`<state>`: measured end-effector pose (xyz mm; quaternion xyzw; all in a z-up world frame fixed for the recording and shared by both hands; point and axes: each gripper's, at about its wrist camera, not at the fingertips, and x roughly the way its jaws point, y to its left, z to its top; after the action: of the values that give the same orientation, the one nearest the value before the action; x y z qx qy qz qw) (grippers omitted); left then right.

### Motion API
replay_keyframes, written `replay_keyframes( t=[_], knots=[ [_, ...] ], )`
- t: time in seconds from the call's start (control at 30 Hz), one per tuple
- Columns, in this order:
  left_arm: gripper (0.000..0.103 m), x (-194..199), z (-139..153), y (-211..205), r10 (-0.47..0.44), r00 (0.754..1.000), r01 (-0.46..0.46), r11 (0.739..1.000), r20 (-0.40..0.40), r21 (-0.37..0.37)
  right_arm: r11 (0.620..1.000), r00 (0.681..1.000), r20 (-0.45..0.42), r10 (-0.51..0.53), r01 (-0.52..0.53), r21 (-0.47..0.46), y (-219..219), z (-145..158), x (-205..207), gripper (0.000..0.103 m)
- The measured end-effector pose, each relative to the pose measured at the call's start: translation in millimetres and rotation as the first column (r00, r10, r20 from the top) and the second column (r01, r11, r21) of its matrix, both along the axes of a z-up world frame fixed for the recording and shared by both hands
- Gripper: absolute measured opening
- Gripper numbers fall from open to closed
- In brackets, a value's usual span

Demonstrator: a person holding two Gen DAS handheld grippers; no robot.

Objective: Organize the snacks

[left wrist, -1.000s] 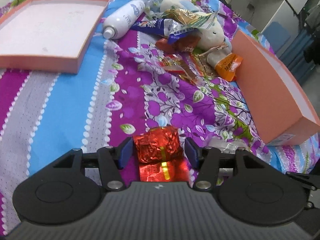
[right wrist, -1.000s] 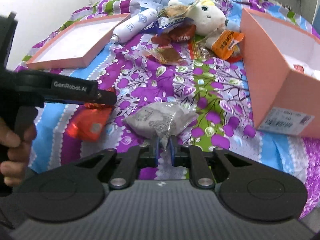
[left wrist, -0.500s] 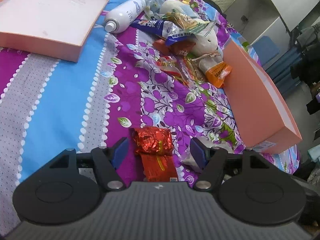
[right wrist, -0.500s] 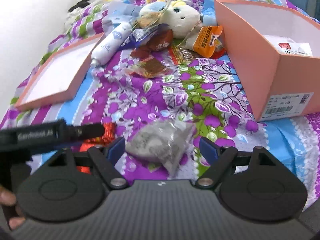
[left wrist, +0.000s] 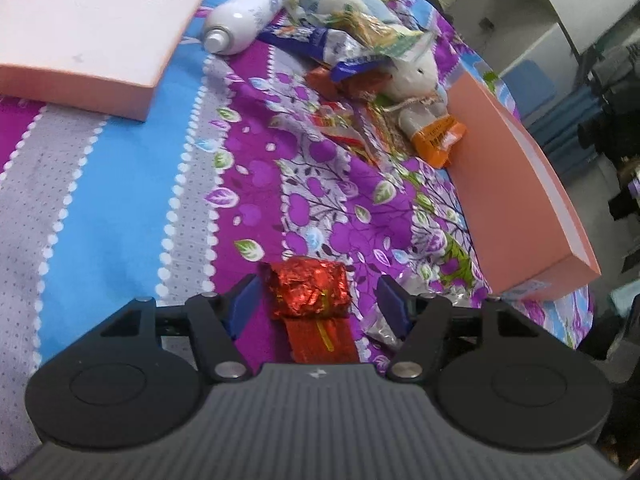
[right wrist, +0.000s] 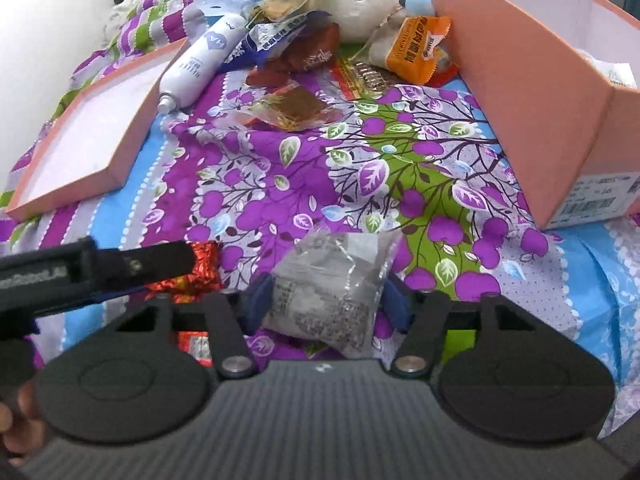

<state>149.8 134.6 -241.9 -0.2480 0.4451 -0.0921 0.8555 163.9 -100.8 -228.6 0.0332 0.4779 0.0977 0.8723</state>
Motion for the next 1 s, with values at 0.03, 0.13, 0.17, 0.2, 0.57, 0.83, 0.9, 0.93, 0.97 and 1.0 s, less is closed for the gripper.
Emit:
replay_keyframes(
  t=[0.03,0.13,0.17,0.2,0.57,0.83,0.9,0.93,0.97,1.0],
  knots=[
    [0.07,1,0,-3,-0.009,1.0,0.009,1.0,0.0,0.005,1.0,1.0,0.003,-0.002,0.002,-0.01,-1,2,-2,0.054],
    [0.07,2,-1,-14,-0.028,1.0,0.028,0.998,0.004,0.057,1.0,1.0,0.011,-0.014,0.014,-0.027,-9,7,-7,0.052],
    [0.07,2,0,-19,-0.036,0.999,0.034,0.996,0.011,0.085,0.999,1.0,0.013,-0.016,0.016,-0.032,-12,9,-8,0.051],
    [0.07,2,1,-23,-0.039,0.999,0.037,0.994,0.015,0.106,0.999,1.0,0.018,-0.018,0.019,-0.035,-15,11,-10,0.051],
    [0.058,7,-1,-58,-0.012,1.0,0.002,0.943,0.027,0.333,0.999,0.998,0.053,-0.016,0.018,-0.027,-41,33,-36,0.051],
    [0.058,-13,40,-61,0.02,0.998,-0.034,0.964,0.056,0.265,1.0,0.993,0.119,-0.016,0.015,0.009,-60,60,-51,0.051],
    [0.058,-15,53,-62,0.027,0.998,-0.042,0.967,0.062,0.251,1.0,0.991,0.132,-0.02,0.018,0.017,-63,66,-49,0.051],
    [0.058,-15,58,-62,0.028,0.998,-0.043,0.969,0.065,0.242,1.0,0.991,0.132,-0.024,0.022,0.021,-63,68,-47,0.051],
    [0.058,-14,64,-61,0.027,0.997,-0.042,0.971,0.07,0.236,0.999,0.991,0.132,-0.029,0.026,0.029,-64,70,-45,0.051],
    [0.058,-12,69,-61,0.027,0.997,-0.044,0.971,0.075,0.235,0.999,0.991,0.133,-0.029,0.024,0.037,-63,73,-42,0.051]
  ],
)
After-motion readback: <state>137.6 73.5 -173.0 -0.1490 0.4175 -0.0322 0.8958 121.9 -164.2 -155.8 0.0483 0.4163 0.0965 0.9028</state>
